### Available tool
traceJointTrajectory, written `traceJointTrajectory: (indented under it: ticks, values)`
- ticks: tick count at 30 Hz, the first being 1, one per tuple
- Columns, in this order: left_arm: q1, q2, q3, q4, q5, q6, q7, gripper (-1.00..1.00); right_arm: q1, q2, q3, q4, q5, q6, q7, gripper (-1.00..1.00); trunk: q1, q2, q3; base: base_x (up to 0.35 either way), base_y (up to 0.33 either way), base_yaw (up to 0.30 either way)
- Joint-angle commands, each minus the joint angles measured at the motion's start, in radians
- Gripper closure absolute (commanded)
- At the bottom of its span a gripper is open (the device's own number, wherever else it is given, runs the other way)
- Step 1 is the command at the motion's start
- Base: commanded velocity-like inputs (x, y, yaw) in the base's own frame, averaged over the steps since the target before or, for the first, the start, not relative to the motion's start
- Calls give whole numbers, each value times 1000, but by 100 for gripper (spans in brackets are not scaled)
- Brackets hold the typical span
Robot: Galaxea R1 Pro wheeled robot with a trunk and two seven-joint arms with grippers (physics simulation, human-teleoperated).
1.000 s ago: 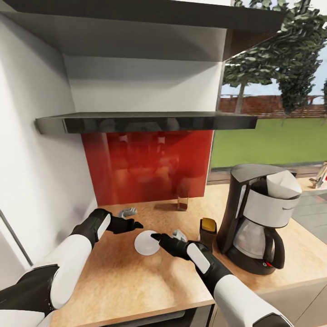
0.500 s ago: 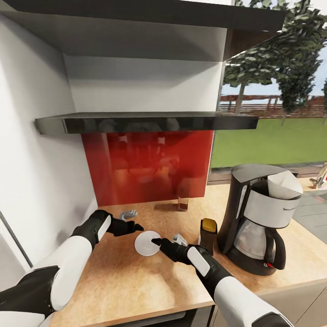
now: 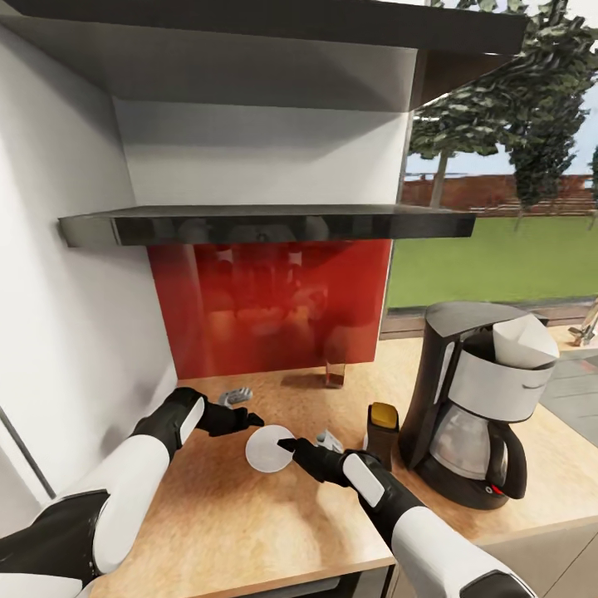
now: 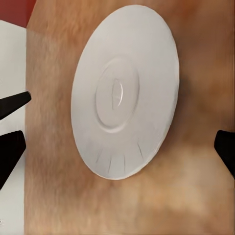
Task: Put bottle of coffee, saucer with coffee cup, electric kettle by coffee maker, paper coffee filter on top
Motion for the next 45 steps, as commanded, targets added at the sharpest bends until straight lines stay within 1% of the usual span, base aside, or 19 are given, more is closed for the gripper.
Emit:
traceJointTrajectory:
  ticks: [1,6,21,34,41,44,45]
  values:
    - [0,-1,7,-1,-10,5,-6,-100,0,0,3,6,6,5,-1,-100,1,-1,-1,14,0,0]
    - [12,0,7,-2,-10,5,-6,-100,0,0,3,13,6,3,-1,-100,1,-1,-1,4,0,0]
    - [17,-4,8,-1,-9,5,-6,-100,0,0,3,14,6,4,3,-100,1,-1,-1,1,0,0]
    - [23,-6,8,-1,-9,5,-8,-100,0,0,3,18,6,5,1,-100,1,-1,-1,52,12,0]
    - [26,-5,9,-2,-9,5,-8,-100,0,0,3,42,6,5,4,-100,1,-1,-1,100,49,0]
    - [26,-4,9,-2,8,5,-7,-100,0,0,3,43,6,4,4,-100,1,-1,-1,10,3,0]
    - [26,-3,9,-2,23,5,-7,-100,0,0,3,44,6,4,4,-100,1,-1,-1,4,2,0]
